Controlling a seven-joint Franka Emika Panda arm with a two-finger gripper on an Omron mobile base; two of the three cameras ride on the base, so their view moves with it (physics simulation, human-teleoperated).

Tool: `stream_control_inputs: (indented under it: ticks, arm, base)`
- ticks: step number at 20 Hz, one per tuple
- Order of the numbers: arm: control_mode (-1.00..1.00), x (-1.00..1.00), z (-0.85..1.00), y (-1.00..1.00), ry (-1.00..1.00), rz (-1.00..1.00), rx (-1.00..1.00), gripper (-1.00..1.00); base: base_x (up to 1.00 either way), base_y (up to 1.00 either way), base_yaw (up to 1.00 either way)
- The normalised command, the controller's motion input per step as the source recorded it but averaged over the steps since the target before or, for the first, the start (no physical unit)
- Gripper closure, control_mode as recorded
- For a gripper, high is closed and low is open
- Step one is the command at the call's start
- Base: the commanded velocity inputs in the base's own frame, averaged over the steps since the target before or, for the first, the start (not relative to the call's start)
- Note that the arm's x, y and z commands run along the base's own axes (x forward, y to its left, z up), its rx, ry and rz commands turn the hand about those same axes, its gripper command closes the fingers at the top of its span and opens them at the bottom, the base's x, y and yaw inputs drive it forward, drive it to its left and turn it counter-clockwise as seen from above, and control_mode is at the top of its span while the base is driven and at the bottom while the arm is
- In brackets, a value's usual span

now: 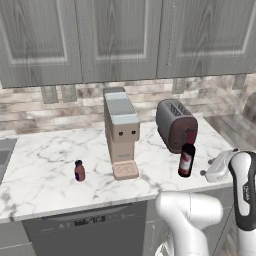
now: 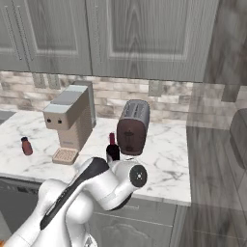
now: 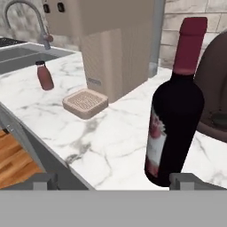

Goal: There is a wine glass and glass cup on the dining counter. Place the wine bottle next to the wine glass and the juice bottle next to the glass cup.

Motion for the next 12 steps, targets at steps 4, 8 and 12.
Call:
stream_control_inputs:
  ticks: [4, 8, 12]
  arm:
    - [-1.00, 0.19, -0.32, -0.16, -0.10, 0.11, 0.00, -1.00]
    - [-1.00, 0.27, -0.14, -0.09, -0.03, 0.09, 0.03, -1.00]
    - [-1.00, 0.23, -0.09, -0.09, 0.00, 0.13, 0.07, -1.00]
  base:
    - [0.00, 0.00, 0.00]
    - [0.00, 0.00, 0.00]
    - [0.00, 0.00, 0.00]
